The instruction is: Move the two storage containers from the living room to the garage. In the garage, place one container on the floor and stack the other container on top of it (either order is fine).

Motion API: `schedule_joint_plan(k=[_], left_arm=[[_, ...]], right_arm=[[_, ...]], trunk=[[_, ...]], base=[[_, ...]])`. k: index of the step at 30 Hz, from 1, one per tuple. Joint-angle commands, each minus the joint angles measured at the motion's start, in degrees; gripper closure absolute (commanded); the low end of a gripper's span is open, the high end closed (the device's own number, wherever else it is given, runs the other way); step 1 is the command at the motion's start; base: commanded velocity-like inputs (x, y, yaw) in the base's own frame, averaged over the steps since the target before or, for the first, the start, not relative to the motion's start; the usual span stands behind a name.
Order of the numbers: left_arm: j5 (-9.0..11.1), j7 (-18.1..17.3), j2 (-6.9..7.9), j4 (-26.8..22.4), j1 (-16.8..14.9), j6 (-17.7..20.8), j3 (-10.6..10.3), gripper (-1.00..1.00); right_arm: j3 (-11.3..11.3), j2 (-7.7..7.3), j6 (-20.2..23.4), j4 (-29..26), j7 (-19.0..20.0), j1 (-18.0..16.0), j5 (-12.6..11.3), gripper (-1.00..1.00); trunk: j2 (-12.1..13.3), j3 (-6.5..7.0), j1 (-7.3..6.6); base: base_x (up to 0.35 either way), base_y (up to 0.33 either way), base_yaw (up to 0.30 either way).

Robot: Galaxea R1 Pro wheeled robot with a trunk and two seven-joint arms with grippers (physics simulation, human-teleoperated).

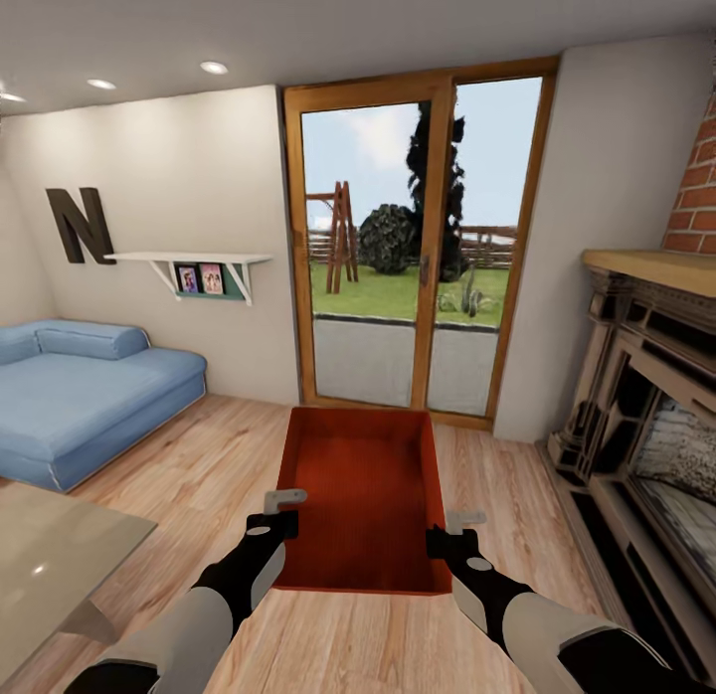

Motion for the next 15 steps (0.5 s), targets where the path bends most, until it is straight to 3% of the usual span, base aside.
schedule_joint_plan(k=[1, 15], left_arm=[[0.6, 0.6, 0.47, 0.0, 0.0, 0.4, 2.0, 1.00], [0.6, 0.6, 0.47, 0.0, 0.0, 0.4, 2.0, 1.00]], right_arm=[[-2.3, -0.38, -0.7, -0.2, -0.4, 0.0, -0.2, 1.00], [-2.3, -0.38, -0.7, -0.2, -0.4, 0.0, -0.2, 1.00]], trunk=[[-0.1, 0.02, 0.01], [-0.1, 1.27, 0.01]], base=[[0.000, 0.000, 0.000], [0.000, 0.000, 0.000]])
